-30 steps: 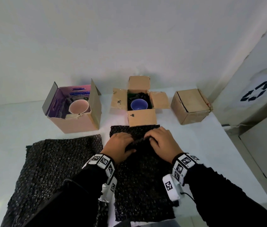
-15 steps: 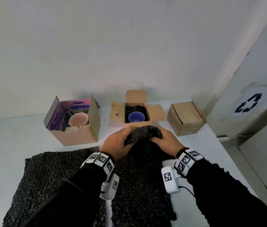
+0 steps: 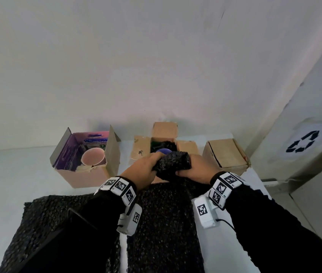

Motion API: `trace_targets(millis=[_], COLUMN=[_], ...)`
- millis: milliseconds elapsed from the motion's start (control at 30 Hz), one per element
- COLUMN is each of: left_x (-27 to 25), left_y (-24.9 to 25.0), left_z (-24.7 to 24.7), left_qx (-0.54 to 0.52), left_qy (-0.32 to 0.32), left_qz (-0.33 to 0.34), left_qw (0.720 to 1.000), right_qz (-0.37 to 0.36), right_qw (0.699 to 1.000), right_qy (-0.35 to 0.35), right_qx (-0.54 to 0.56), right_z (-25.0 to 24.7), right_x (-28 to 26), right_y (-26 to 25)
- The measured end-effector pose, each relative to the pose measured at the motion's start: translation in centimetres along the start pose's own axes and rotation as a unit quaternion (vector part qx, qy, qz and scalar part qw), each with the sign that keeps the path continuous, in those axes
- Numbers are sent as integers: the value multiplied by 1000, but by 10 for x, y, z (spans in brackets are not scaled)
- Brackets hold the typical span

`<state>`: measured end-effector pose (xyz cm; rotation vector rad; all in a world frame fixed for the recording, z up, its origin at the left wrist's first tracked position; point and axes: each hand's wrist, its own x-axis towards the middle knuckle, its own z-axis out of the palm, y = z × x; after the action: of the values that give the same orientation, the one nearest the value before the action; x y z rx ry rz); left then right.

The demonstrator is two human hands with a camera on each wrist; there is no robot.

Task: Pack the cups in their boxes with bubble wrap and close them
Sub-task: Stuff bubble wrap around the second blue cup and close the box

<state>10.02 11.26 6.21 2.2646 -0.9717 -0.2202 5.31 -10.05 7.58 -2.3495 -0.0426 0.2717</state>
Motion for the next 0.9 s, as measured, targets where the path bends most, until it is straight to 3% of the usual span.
trace_targets(millis=[200, 367, 467, 533, 633, 767, 833, 900], left_x=[16, 50, 65, 73, 80, 75, 72, 69], left_y=[-15, -34, -41, -45, -55, -72, -76, -77], left_z=[-2, -3, -9, -14, -12, 8, 16, 19], left_qx=[17, 42, 34, 42, 121, 255, 272, 250], left_qy=[4, 111, 142, 158, 133, 28, -12, -37], left_qz=[-25, -29, -28, -4, 50, 89, 99, 65], left_qw=[1000, 993, 989, 987, 982, 962, 957, 965], right_qz=[23, 9, 40, 24, -64, -115, -133, -149], right_qw=[997, 985, 974, 989, 995, 979, 966, 950], right_qy=[-26, -39, -48, 2, 65, 36, 8, -31], right_qx=[66, 166, 216, 148, -33, -164, -222, -273], right_z=[-12, -17, -24, -29, -30, -15, -6, 0], right_x=[21, 51, 73, 88, 103, 112, 115, 120], right_y=[-1, 3, 9, 14, 24, 39, 43, 44])
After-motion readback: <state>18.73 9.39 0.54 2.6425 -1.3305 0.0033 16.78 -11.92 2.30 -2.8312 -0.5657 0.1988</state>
